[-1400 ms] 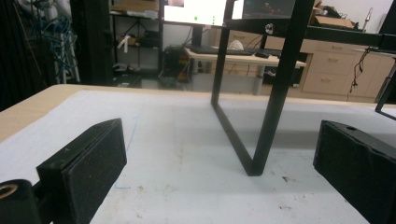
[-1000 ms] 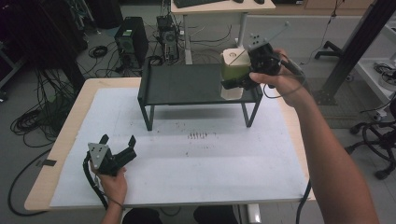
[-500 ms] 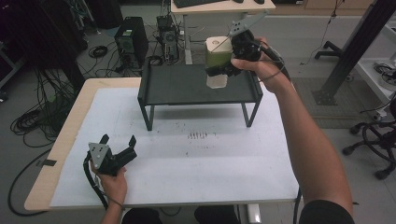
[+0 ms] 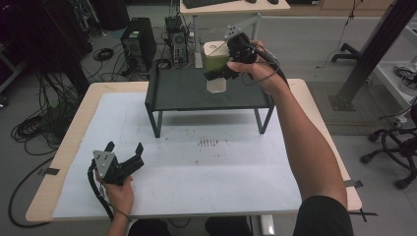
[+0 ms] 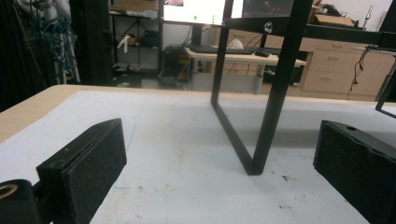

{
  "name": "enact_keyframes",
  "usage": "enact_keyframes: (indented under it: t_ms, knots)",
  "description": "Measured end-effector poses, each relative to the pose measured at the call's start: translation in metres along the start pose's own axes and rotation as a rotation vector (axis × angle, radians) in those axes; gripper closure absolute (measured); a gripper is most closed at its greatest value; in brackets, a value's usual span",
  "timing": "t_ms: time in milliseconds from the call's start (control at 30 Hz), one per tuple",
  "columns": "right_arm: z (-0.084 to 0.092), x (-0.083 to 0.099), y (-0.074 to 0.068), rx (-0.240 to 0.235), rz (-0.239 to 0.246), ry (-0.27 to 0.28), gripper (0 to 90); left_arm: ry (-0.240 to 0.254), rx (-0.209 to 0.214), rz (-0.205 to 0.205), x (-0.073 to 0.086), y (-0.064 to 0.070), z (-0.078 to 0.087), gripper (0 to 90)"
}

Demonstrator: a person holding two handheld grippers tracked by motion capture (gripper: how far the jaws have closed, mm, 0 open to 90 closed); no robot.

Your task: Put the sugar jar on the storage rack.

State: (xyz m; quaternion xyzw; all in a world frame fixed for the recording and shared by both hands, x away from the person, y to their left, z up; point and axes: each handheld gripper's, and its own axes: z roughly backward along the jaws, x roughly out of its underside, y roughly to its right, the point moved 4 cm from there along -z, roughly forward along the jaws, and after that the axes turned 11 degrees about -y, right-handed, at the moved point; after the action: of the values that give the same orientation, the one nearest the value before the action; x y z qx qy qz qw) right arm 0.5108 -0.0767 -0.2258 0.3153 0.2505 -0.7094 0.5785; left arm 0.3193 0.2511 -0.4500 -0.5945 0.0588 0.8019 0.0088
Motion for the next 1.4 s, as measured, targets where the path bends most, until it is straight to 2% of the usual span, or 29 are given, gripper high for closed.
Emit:
enact_keyframes:
  t_ms: [400, 700, 1100, 1400]
  knots:
    - [-0.019, 0.003, 0.009, -0.003, -0.007, -0.016, 22.9, 0.002, -0.002, 0.012, 0.0, 0.0, 0.0, 2.9]
    - [-0.032, 0.007, 0.015, -0.014, -0.011, -0.022, 22.9, -0.002, -0.003, 0.002, 0.0, 0.0, 0.0, 2.9]
    - [-0.041, 0.018, 0.021, -0.018, -0.015, -0.036, 22.9, -0.006, -0.007, -0.002, 0.0, 0.001, -0.001, 2.9]
    - [-0.047, 0.019, 0.022, -0.017, -0.009, -0.044, 22.9, -0.006, -0.009, -0.005, 0.0, 0.001, 0.0, 2.9]
